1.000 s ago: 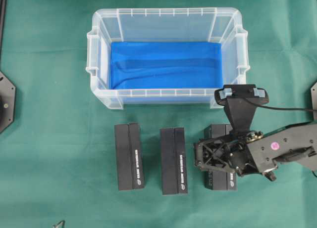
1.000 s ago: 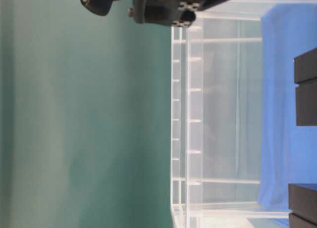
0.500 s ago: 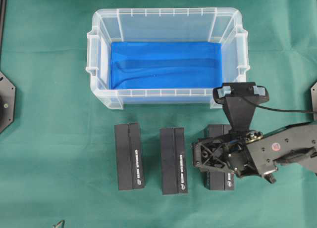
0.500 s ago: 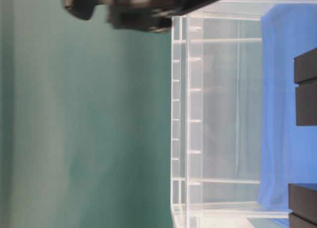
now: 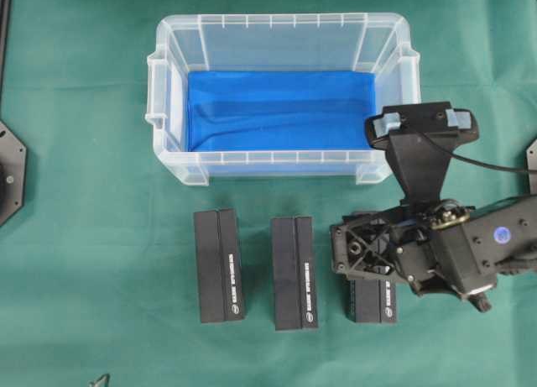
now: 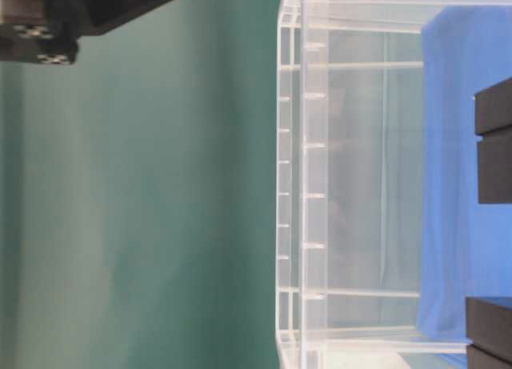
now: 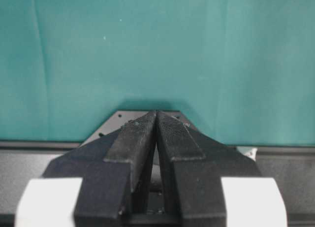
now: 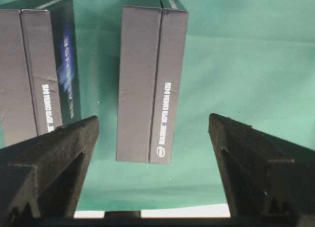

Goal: Take the box out of the case with the right arm.

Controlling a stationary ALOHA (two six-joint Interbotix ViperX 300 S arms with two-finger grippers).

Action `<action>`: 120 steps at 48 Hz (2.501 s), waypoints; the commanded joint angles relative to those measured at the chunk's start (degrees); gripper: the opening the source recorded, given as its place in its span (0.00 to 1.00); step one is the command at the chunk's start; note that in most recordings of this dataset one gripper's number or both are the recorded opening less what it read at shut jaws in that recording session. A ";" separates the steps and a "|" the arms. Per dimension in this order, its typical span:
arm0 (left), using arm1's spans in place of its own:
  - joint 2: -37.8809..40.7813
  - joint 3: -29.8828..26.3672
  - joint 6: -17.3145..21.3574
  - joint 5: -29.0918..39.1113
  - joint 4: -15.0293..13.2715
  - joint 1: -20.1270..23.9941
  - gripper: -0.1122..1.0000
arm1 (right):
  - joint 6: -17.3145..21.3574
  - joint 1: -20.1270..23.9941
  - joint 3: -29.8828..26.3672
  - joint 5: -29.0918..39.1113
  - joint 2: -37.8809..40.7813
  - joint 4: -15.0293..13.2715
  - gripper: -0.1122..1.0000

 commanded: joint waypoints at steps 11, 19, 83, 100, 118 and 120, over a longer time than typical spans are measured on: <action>0.18 -0.88 0.09 -0.18 0.09 -0.09 0.10 | -0.09 -0.62 -1.32 0.09 -1.85 -0.18 0.88; 0.09 -0.88 0.09 -0.18 0.18 -0.09 0.10 | -0.09 -0.62 -0.09 0.09 -2.90 -0.09 0.88; 0.18 -0.79 -2.11 -0.18 0.18 -0.09 0.10 | 13.18 5.63 24.43 -1.32 -25.40 -0.79 0.86; 0.09 -0.79 -2.02 -0.18 0.18 -0.09 0.10 | -6.59 -10.20 25.05 -1.32 -26.46 -0.88 0.86; 0.00 -0.70 -1.93 -0.18 0.18 -0.09 0.10 | -26.28 -28.04 24.96 -1.32 -26.72 -1.05 0.86; 0.00 -0.62 -1.93 -0.26 0.18 -0.09 0.10 | -27.69 -29.27 24.96 -1.32 -26.89 -1.05 0.86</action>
